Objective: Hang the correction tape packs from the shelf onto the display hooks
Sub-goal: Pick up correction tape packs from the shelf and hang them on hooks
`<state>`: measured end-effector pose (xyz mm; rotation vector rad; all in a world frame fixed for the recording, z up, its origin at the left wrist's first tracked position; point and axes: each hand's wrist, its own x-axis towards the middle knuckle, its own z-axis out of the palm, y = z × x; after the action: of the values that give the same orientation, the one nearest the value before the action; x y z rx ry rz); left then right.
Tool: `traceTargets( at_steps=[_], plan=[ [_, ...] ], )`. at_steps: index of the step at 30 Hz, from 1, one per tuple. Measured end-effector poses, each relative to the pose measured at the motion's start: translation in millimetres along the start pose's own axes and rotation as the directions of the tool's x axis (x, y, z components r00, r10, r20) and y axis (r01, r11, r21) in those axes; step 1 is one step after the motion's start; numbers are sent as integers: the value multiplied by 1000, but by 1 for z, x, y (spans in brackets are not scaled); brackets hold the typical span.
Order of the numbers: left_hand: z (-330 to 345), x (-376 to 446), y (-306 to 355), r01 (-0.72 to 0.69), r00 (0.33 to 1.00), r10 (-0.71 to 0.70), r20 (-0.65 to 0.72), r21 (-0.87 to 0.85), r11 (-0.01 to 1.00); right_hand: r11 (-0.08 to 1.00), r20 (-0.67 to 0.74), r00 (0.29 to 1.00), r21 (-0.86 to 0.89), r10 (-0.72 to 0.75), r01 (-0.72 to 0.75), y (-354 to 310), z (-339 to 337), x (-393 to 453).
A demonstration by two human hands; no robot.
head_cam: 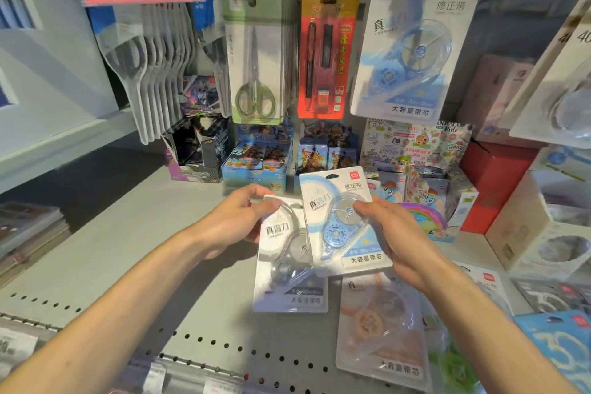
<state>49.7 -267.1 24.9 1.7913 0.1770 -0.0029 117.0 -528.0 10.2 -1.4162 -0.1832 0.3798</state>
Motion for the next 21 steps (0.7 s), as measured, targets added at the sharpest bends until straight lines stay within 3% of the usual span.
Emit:
traceTargets(
  at_steps=[6,10,18,21],
  plan=[
    [18,-6,21,-156,981,138,-134,-142,977,985,51,998,170,-30,21,-5,11,-10],
    [31,-11,23,-191,977,169,-131,-179,965,981,23,991,146,-132,127,-5,7,-17],
    [65,-30,20,-31,984,73,164,-248,968,946,-82,946,50,-315,319,-3,-17,-43],
    [82,-32,26,-59,964,124,236,-268,962,937,-115,934,48,-338,346,-12,-34,-54]
  ],
)
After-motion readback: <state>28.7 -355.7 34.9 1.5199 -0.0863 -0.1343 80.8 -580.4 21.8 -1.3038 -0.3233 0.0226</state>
